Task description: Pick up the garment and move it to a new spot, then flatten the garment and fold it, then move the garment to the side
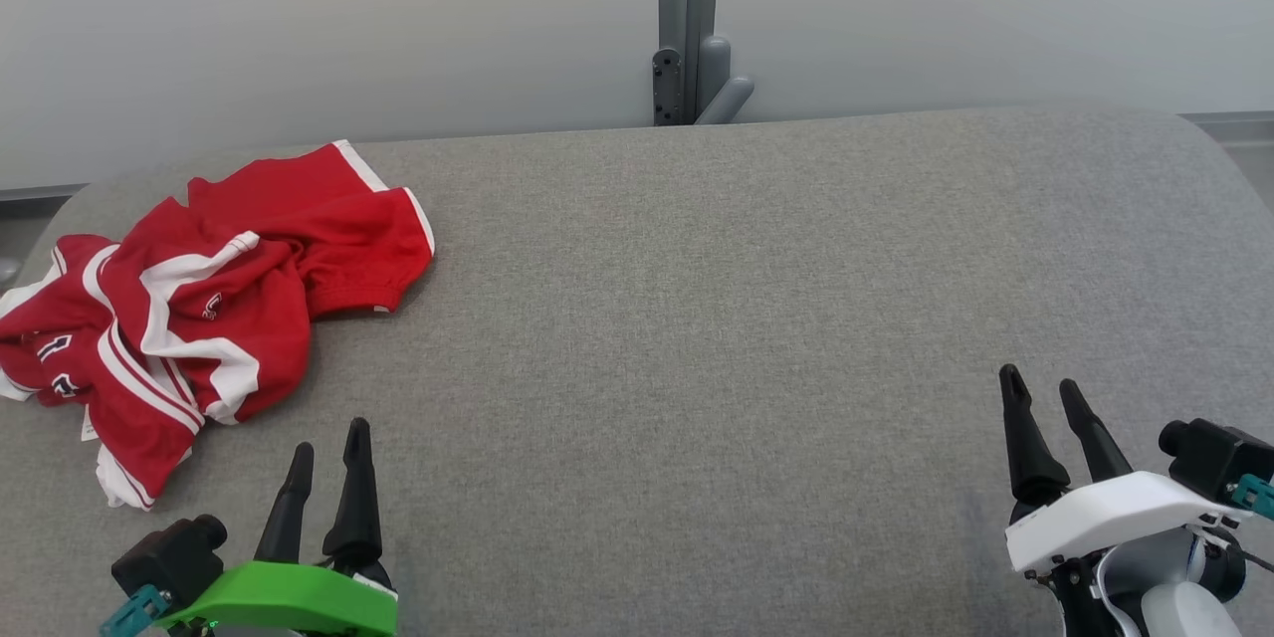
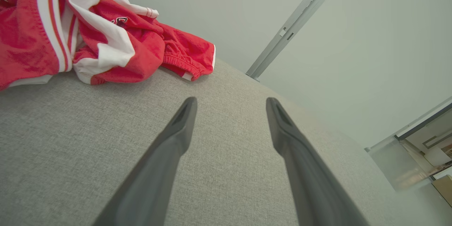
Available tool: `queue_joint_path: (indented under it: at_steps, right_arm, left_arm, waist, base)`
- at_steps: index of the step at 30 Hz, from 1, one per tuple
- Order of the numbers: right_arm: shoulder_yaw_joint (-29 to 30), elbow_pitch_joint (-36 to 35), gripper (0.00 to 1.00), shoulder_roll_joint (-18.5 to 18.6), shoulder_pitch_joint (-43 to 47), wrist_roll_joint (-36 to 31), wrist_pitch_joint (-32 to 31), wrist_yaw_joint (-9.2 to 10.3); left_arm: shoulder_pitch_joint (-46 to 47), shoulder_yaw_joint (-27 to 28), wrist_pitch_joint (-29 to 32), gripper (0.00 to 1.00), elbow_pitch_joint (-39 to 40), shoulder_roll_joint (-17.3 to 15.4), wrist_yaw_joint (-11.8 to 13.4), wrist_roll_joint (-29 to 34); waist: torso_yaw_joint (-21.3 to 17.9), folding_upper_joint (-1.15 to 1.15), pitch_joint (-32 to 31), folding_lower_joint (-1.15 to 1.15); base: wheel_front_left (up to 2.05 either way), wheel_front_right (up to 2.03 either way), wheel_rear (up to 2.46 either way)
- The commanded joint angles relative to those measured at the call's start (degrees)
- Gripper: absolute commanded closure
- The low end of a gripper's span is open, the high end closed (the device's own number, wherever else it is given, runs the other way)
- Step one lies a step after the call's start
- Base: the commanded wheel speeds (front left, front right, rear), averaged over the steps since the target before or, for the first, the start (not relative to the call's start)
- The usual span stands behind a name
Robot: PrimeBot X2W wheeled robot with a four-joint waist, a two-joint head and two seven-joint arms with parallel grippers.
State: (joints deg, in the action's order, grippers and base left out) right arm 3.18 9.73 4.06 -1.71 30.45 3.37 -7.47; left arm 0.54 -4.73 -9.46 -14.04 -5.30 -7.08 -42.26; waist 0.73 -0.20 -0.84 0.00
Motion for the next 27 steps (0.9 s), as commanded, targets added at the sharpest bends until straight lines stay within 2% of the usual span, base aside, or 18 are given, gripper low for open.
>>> queue_joint_path:
  at_steps: [1,17,27]
  right_arm:
    - [-0.6,-1.2,0.0,0.8,0.6,-2.6,1.0,-0.02]
    - [-2.1,-2.9,0.0,1.3,2.7,-12.9,4.3,-0.03]
    - [-2.3,-2.8,0.0,0.9,3.5,-16.7,6.0,-0.02]
  left_arm:
    - [-0.6,0.3,-0.6,0.0,1.1,-0.8,-0.2,2.7]
    - [-3.8,1.6,-2.2,0.0,3.0,-1.4,-0.4,12.9]
    - [-5.2,2.4,-3.0,0.0,3.5,-1.6,-0.4,17.3]
  waist:
    - [0.0,0.09,0.0,0.0]
    - [-0.1,0.12,-0.4,0.0]
    - [0.2,0.14,-0.7,0.0]
  base:
    - [0.0,0.0,0.0]
    - [0.0,0.0,0.0]
    - [0.0,0.0,0.0]
